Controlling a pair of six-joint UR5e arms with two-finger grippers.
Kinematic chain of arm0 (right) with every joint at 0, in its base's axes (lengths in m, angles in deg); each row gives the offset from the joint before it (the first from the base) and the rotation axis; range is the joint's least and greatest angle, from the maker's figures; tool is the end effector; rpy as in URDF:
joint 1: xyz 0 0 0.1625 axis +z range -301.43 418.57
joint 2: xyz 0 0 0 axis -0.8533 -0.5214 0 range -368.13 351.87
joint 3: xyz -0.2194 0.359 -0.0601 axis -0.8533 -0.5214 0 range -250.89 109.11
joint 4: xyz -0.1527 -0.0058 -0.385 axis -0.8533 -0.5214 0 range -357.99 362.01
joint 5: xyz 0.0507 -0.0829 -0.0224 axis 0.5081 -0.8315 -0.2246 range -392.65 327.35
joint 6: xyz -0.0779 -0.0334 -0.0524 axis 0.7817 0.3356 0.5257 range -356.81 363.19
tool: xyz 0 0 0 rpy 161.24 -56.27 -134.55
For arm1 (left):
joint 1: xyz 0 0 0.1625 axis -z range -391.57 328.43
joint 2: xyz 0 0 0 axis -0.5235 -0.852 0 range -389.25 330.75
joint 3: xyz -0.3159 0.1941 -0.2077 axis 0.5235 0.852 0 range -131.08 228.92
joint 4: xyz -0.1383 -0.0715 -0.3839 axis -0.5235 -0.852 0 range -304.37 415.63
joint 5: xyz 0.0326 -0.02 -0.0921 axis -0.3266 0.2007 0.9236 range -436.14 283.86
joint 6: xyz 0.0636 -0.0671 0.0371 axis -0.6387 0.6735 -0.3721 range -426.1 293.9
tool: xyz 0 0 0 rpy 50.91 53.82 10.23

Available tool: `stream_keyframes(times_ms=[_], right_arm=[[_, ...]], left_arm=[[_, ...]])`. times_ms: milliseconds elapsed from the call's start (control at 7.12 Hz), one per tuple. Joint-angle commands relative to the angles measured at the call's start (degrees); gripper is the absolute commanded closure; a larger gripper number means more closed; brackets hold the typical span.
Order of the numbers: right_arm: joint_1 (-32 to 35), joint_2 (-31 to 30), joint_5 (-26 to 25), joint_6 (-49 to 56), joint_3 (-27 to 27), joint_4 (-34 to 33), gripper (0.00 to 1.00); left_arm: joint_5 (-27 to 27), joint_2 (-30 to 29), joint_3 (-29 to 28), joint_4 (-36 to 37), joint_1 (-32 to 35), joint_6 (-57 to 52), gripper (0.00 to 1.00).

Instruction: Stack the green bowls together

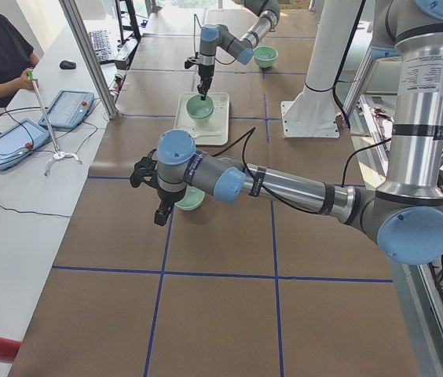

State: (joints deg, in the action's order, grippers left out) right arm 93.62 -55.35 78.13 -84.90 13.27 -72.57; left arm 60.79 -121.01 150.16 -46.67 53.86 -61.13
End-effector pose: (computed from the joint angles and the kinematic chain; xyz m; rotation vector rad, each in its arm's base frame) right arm -0.5469 -0.5032 0.2167 -0.0333 -0.9687 0.3671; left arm -0.0193 -0.5176 0.5180 0.3480 0.8372 0.1744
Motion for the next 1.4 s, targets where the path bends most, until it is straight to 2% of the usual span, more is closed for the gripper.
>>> stream_keyframes(times_ms=[0,140,281,421,561,702,982,1123,1263], right_arm=[[-0.2,0.0,0.0,0.2,0.6,0.0,0.00],[1.0,-0.5,0.8,0.3,3.0,-0.1,0.00],[3.9,-2.3,4.2,0.2,6.2,-0.4,0.00],[8.5,-7.3,9.8,0.7,10.8,-0.1,0.00],[12.6,-12.2,14.5,5.4,13.9,0.0,0.00],[15.2,-15.9,17.2,10.6,15.2,0.1,0.00],[15.4,-16.4,17.6,11.4,15.3,0.2,0.00],[15.4,-16.5,17.6,11.4,15.2,0.2,0.00],[15.4,-16.5,17.6,11.4,15.3,0.2,0.00]], left_arm=[[0.1,0.0,-0.1,-1.7,-0.9,0.1,0.00],[-0.4,-0.1,-0.7,-4.4,-5.9,5.9,0.00],[-0.7,-0.4,-1.0,-9.2,-11.7,17.8,0.00],[-4.4,-2.4,-3.7,-12.6,-18.7,28.8,0.00],[-9.6,-6.3,-8.3,-13.0,-24.5,35.1,0.03],[-11.5,-8.4,-12.3,-13.1,-26.3,35.6,0.04],[-13.8,-8.5,-14.2,-13.2,-26.5,35.5,0.10],[-13.7,-9.4,-15.7,-13.3,-26.8,35.5,0.22],[-13.7,-9.6,-16.3,-13.2,-27.2,35.6,0.39]])
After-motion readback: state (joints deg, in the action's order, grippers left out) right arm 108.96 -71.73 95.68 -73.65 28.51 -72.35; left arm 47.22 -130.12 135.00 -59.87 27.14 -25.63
